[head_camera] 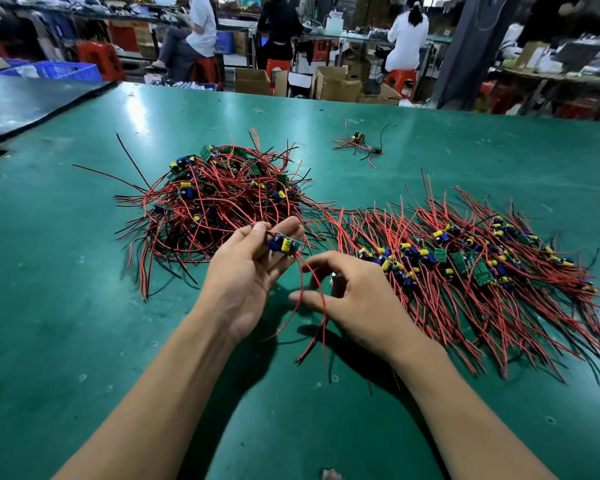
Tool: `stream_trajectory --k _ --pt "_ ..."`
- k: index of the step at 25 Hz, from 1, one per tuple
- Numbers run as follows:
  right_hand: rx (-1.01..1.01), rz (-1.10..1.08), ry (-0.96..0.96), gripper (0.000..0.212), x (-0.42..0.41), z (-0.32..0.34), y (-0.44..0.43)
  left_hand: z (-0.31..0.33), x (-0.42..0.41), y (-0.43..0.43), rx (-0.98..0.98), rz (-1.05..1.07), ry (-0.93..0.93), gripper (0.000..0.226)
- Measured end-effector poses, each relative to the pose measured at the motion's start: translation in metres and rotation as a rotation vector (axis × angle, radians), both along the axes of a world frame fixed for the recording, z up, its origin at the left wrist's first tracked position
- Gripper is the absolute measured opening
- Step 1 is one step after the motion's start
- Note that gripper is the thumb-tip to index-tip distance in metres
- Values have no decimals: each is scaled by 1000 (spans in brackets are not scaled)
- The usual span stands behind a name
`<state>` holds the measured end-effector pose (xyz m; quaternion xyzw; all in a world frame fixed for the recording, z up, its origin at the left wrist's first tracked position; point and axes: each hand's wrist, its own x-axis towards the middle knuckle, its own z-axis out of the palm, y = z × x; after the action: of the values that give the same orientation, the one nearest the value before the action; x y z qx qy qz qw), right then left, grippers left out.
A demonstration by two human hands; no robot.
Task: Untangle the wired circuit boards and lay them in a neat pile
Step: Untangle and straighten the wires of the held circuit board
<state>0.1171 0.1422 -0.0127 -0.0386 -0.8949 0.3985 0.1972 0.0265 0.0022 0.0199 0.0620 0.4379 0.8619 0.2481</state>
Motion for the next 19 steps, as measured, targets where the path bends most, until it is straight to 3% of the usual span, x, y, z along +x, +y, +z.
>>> stream_trajectory --k 5,7,12,15,17,19 --pt "-127 2 170 27 0 1 -12 -2 2 2 23 -19 -40 7" --pt "-324 -18 217 24 0 5 -16 -2 2 2 50 -48 -63 8" --pt "-1049 4 175 20 -3 24 -8 -1 4 -1 94 -134 -66 9" --pt "-1366 115 120 25 0 31 2 -5 8 0 104 -245 -79 39" --pt "-1514 222 83 27 3 33 8 -8 13 3 64 -322 -92 34" --pt "-1517 271 18 27 4 34 9 -6 16 3 15 -413 -75 16"
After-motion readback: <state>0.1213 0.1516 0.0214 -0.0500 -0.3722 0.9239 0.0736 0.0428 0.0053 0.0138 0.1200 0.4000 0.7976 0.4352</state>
